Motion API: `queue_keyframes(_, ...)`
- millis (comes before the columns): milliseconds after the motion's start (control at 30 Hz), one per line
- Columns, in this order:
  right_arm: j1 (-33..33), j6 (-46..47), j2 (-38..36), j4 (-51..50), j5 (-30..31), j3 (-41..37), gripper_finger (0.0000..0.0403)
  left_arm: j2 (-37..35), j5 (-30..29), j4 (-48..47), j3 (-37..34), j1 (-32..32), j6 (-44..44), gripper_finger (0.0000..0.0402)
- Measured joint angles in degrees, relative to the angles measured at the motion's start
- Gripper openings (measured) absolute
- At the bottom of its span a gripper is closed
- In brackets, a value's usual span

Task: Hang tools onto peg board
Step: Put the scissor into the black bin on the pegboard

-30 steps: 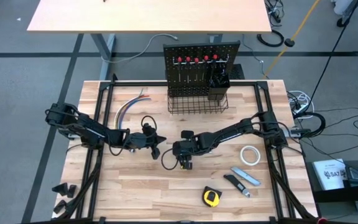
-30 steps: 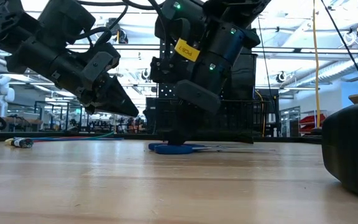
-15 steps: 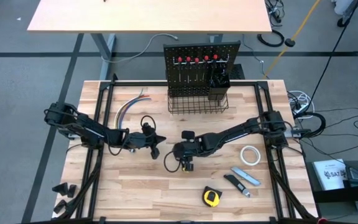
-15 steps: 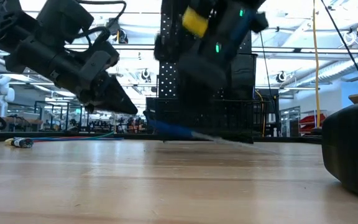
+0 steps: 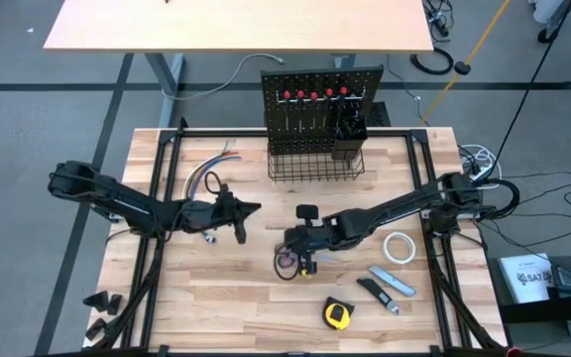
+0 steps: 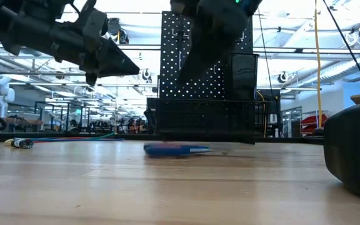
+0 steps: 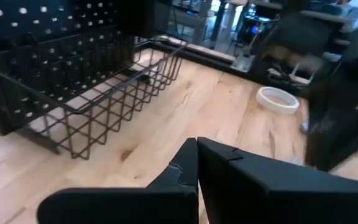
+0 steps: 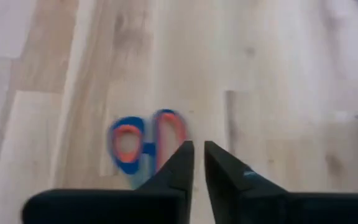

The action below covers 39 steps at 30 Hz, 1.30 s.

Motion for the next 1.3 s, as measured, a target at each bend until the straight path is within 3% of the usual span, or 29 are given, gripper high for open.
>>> queue_keyframes(100,0.6,-0.2,-2.8,-1.3,1.2,0.0,0.0004,-1.2,-0.2,-2.4,0.0,-0.1,-0.1,0.0000)
queue_keyframes(200,0.6,2.7,-3.8,-2.5,-1.4,0.1,0.0006,-1.0,2.0,-4.3,0.0,-0.3,-0.4,0.0000)
queue_keyframes(367,0.5,1.8,-0.4,-1.0,-4.7,0.1,0.0051,3.6,10.1,-3.5,0.0,-0.9,-0.3,0.0007)
queue_keyframes(667,0.9,0.2,8.8,4.8,-5.1,0.1,0.0168,13.0,8.4,3.2,0.0,-0.9,-0.3,0.0021)
queue_keyframes(833,1.3,0.7,11.1,6.7,-5.6,0.1,0.0194,13.5,8.4,4.3,0.0,-0.4,-0.4,0.0022)
queue_keyframes(1100,1.2,2.3,16.7,10.5,-6.3,0.5,0.0178,13.5,8.4,4.4,0.1,-0.3,-0.4,0.0023)
queue_keyframes(1300,1.1,3.7,18.1,10.1,-6.3,0.5,0.0101,13.5,8.4,4.3,0.1,-0.3,-0.4,0.0023)
